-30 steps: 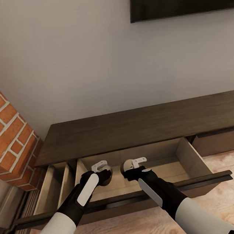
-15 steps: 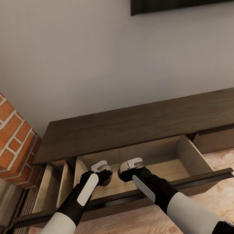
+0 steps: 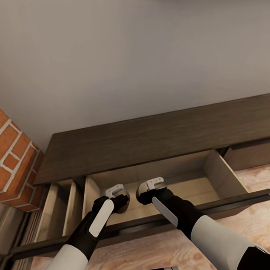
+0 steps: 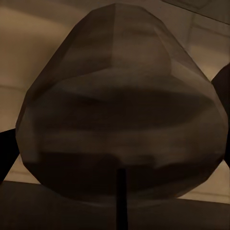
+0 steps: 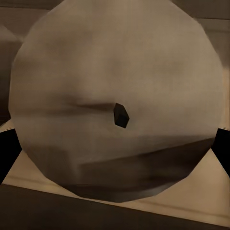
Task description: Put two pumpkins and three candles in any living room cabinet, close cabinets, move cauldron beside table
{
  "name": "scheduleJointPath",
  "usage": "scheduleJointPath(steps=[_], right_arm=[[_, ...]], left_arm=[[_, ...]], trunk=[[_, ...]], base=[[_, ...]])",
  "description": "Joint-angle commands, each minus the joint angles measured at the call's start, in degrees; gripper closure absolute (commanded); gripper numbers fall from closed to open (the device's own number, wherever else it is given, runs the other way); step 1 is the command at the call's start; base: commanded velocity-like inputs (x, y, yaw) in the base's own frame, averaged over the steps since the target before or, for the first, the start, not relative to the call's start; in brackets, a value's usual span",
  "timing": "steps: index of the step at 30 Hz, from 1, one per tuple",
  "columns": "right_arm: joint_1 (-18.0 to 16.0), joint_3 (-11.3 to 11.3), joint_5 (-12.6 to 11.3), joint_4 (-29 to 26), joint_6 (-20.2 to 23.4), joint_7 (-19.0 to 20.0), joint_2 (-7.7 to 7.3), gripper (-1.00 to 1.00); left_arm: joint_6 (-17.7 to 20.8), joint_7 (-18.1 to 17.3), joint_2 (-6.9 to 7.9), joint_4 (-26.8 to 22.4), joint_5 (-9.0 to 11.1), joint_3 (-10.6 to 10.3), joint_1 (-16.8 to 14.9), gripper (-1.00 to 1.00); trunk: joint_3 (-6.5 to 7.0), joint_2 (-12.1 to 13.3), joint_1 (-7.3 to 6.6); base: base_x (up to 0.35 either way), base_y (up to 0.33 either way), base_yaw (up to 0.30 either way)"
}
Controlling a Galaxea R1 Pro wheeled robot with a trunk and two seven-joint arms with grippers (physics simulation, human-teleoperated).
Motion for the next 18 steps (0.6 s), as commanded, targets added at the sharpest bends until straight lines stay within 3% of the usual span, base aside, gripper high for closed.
scheduleJointPath(steps=[1, 7, 10, 18], right_arm=[[-0.1, 0.1, -0.4, -0.1, 0.1, -0.5, 0.00, 1.00], [-0.1, 0.1, -0.4, -0.1, -0.1, -0.5, 0.00, 1.00], [-0.1, 0.1, -0.3, -0.2, -0.1, -0.5, 0.00, 1.00], [-0.1, 0.1, -0.3, -0.5, 0.0, -0.5, 0.00, 1.00]], left_arm=[[0.0, 0.5, 0.01, -0.1, 0.4, -0.1, -0.1, 1.00], [-0.1, 0.5, -0.18, -0.6, -2.0, -0.1, -0.2, 1.00], [-0.1, 0.5, -0.30, -0.9, -2.3, -0.1, -0.2, 1.00], [-0.1, 0.9, -0.28, -2.6, -2.4, 0.0, -0.1, 1.00]], trunk=[[-0.27, 0.0, 0.01], [-1.60, -0.1, 0.16], [-2.26, -0.2, 0.24], [-2.26, -0.2, 0.24]], base=[[0.000, 0.000, 0.000], [0.000, 0.000, 0.000], [0.000, 0.000, 0.000], [0.000, 0.000, 0.000]])
